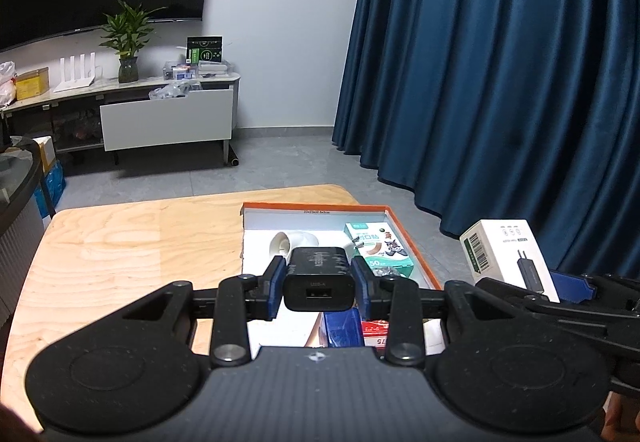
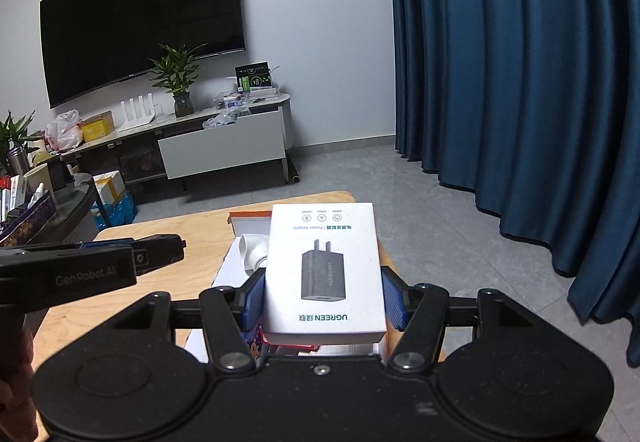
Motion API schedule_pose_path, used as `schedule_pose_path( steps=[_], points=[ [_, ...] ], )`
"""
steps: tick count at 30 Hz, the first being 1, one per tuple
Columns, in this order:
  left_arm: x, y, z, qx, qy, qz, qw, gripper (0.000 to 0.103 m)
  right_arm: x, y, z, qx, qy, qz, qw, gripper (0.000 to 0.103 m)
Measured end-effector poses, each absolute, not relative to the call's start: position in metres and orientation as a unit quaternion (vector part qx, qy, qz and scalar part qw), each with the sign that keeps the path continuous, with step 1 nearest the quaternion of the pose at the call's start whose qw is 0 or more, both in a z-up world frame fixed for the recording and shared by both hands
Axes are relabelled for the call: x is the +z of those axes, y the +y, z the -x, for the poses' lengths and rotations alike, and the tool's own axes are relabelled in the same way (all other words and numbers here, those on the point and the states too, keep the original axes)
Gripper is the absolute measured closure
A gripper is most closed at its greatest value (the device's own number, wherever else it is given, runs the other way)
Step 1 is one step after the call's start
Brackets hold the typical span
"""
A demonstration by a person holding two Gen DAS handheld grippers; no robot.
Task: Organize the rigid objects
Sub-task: 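Carry the black charger and white UGREEN box with both tools over the white box, then hold the black charger and white UGREEN box above the white box with both tools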
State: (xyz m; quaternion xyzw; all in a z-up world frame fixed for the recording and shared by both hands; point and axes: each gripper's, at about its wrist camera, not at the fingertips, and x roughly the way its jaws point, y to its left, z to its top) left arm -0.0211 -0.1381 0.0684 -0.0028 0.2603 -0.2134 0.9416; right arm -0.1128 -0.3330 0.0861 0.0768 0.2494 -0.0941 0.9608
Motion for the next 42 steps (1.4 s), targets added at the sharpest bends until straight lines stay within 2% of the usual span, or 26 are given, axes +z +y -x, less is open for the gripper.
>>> schedule_pose_path(
  steps=[42],
  points=[
    [0.060,-0.126,0.013,-0.199,0.278,0.026,0.939,0.067,0.072,-0.323,0.111,-0.083,0.262,-0.097,0.956,0.033]
  ],
)
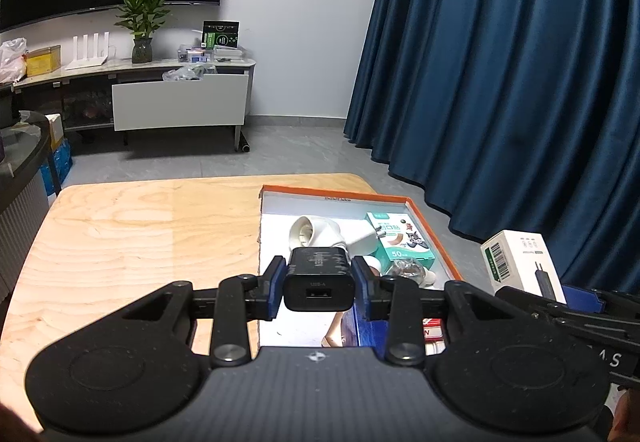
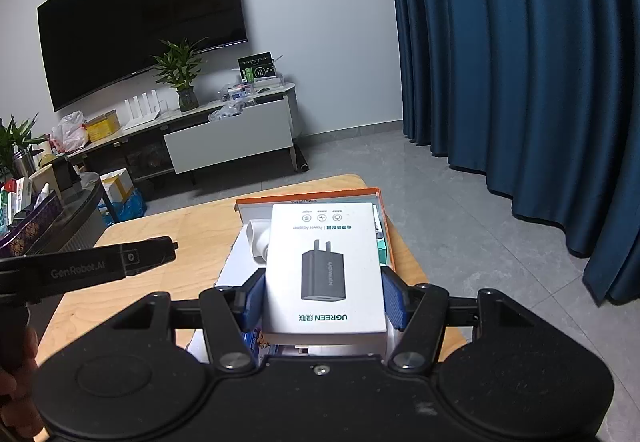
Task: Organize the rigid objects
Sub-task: 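Hold the black charger and white UGREEN box above the white box with both tools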
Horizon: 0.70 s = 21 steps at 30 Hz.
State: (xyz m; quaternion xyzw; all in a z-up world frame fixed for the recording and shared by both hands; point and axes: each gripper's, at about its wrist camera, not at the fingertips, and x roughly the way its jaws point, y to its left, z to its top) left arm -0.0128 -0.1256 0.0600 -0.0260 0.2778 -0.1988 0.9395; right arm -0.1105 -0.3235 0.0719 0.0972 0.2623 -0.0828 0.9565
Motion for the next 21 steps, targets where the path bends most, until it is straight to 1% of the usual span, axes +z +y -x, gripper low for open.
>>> schedule_pose_path(
  steps=[21],
  points=[
    [0.0578,-0.1263,0.0092,-0.204,0.281,0.028,0.937,0.067,0.0677,-0.3187,0.1034,-0.072,0.274,-0.092,0.955,0.033]
  ],
)
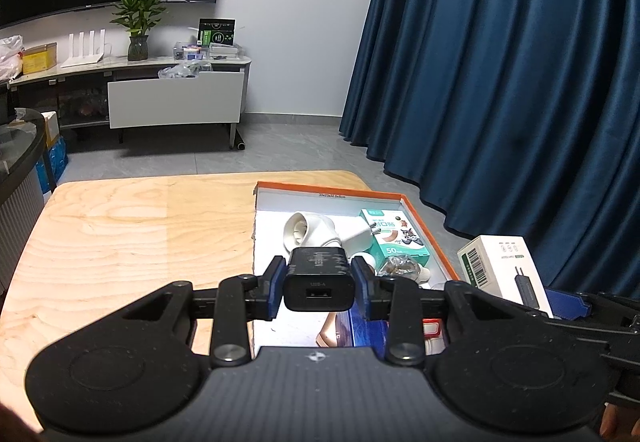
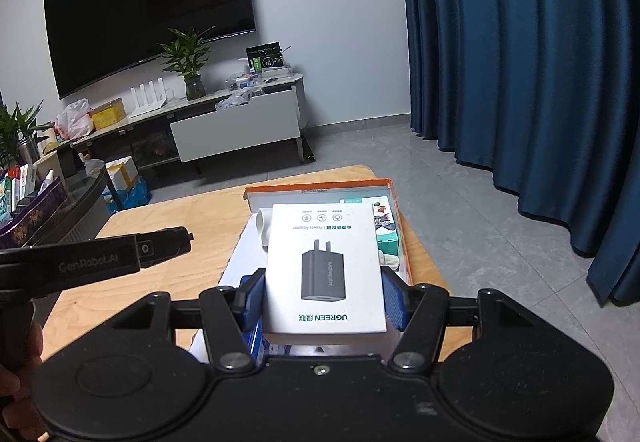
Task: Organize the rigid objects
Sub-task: 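Hold the black charger and white UGREEN box above the white box with both tools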
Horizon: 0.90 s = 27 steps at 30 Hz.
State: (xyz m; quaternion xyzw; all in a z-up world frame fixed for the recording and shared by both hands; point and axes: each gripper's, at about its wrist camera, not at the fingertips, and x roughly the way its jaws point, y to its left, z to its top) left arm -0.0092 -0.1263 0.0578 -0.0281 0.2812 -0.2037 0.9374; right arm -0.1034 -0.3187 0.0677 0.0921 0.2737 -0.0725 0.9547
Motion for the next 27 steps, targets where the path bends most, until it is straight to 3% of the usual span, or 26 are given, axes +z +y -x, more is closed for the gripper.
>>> schedule_pose_path(
  steps=[27],
  points=[
    [0.0566,-0.1260,0.0095,-0.204,0.281,0.028,0.938,0.067,0.0649,-0.3111,0.1000,-0.066,0.277,-0.088,0.954,0.033]
  ],
)
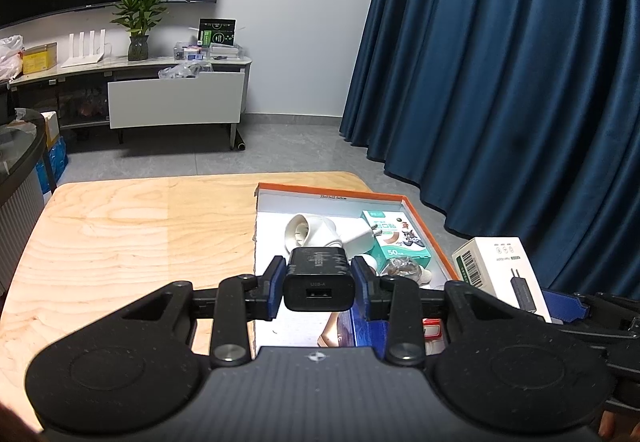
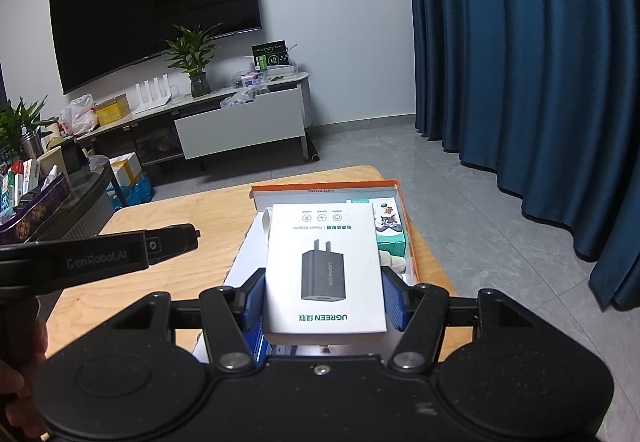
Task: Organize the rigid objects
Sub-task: 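Hold the black charger and white UGREEN box above the white box with both tools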
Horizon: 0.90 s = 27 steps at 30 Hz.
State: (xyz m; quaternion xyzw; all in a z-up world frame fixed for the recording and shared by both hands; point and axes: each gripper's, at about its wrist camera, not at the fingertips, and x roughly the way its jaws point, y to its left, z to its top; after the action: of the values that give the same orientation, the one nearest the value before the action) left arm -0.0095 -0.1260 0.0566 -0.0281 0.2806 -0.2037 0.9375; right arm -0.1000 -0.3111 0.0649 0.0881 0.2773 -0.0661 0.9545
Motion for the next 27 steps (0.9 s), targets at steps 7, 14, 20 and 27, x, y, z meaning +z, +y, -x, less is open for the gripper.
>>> schedule_pose_path(
  steps=[7,14,20,27],
  points=[
    [0.056,-0.126,0.009,-0.204,0.283,0.028,0.937,0.067,0.063,-0.310,0.099,-0.065,0.279,-0.087,0.954,0.033],
    [0.054,-0.125,0.006,-0.204,0.287,0.029,0.935,0.067,0.061,-0.313,0.095,-0.063,0.283,-0.087,0.953,0.033],
    [0.050,-0.127,0.000,-0.204,0.294,0.028,0.933,0.067,0.055,-0.319,0.091,-0.063,0.291,-0.090,0.950,0.033],
    [0.044,-0.132,-0.012,-0.212,0.301,0.022,0.930,0.067,0.046,-0.328,0.078,-0.069,0.304,-0.093,0.946,0.033]
  ],
)
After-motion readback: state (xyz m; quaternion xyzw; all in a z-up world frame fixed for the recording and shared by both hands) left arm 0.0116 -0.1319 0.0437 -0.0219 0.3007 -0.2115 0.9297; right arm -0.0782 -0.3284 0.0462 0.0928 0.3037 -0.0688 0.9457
